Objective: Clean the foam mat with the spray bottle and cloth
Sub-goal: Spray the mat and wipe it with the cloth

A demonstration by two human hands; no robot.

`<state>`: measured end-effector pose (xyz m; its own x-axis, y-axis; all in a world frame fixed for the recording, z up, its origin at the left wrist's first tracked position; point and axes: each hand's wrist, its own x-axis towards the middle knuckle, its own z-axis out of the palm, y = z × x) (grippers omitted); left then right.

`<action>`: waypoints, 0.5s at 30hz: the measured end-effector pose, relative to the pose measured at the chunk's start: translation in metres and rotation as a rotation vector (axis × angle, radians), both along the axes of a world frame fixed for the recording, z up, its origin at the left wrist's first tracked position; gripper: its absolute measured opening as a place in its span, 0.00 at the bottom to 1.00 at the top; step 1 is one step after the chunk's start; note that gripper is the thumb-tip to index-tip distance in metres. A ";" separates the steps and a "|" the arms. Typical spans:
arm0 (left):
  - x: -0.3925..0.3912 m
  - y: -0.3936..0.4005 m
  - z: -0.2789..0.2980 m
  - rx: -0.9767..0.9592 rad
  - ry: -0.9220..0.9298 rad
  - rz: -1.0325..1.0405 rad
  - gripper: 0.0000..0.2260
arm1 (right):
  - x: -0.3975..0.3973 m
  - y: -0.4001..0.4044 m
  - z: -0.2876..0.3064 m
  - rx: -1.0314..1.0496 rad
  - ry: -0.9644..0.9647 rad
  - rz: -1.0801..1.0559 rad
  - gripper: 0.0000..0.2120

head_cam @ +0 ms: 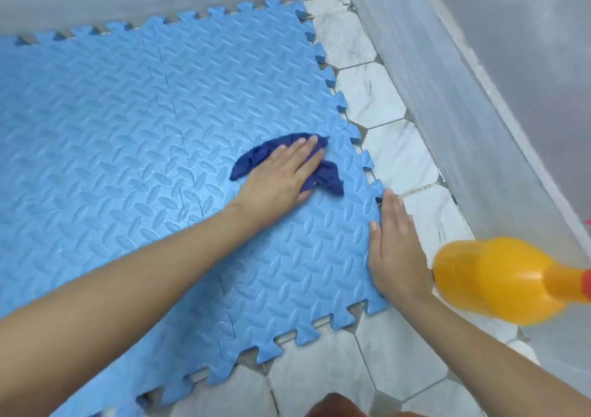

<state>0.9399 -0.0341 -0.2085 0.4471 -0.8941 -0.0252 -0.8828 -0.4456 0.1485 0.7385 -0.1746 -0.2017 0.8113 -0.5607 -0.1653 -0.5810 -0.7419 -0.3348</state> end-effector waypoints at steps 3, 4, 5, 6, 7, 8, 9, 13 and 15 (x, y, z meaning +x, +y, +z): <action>0.056 -0.018 0.006 -0.011 0.105 0.328 0.25 | -0.001 0.003 0.000 0.012 -0.008 -0.019 0.27; 0.062 -0.021 0.006 -0.036 0.115 0.395 0.25 | -0.001 0.003 0.000 0.027 -0.022 -0.020 0.27; 0.058 -0.024 0.005 -0.060 0.110 0.400 0.25 | -0.001 0.002 0.000 0.049 -0.045 -0.024 0.27; 0.047 -0.026 0.004 -0.080 0.085 0.352 0.25 | -0.001 0.001 0.000 0.078 -0.075 -0.032 0.28; 0.029 -0.026 0.001 -0.097 0.060 0.257 0.25 | -0.002 -0.001 -0.001 0.109 -0.110 -0.041 0.27; 0.005 -0.024 -0.001 -0.112 0.042 0.137 0.26 | -0.004 -0.003 -0.002 0.139 -0.151 -0.052 0.26; -0.020 -0.019 -0.002 -0.119 0.039 0.005 0.26 | -0.006 -0.006 -0.004 0.164 -0.192 -0.064 0.26; -0.079 0.007 -0.004 -0.011 0.039 -0.397 0.28 | -0.009 -0.013 -0.009 0.167 -0.260 -0.071 0.25; -0.061 0.000 -0.007 -0.025 0.023 -0.332 0.28 | -0.008 -0.012 -0.009 0.158 -0.261 -0.067 0.25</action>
<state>0.8785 -0.0337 -0.2159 0.1305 -0.9914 -0.0077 -0.9755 -0.1298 0.1778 0.7306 -0.1863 -0.2108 0.7997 -0.5986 -0.0460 -0.5064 -0.6314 -0.5873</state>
